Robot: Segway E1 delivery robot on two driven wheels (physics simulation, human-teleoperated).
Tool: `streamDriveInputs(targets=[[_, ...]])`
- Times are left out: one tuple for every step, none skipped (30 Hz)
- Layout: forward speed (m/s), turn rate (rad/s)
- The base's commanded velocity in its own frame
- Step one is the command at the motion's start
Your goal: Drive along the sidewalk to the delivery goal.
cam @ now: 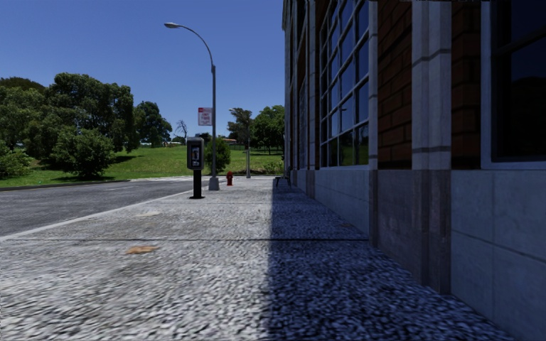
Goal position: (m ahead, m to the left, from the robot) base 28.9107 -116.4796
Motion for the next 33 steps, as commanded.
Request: streamDriveInputs(targets=[[2.00,0.00],[2.00,0.00],[2.00,0.00],[2.00,0.00],[2.00,0.00],[2.00,0.00],[2.00,0.00],[2.00,0.00],[2.00,0.00],[2.00,0.00],[2.00,0.00],[2.00,0.00],[2.00,0.00],[2.00,0.00],[2.00,0.00],[2.00,0.00],[2.00,0.00],[2.00,0.00],[2.00,0.00],[2.00,0.00],[2.00,0.00],[2.00,0.00],[2.00,0.00],[2.00,0.00],[2.00,0.00],[2.00,0.00],[2.00,0.00],[2.00,0.00],[2.00,0.00],[2.00,0.00],[2.00,0.00],[2.00,0.00],[2.00,0.00]])
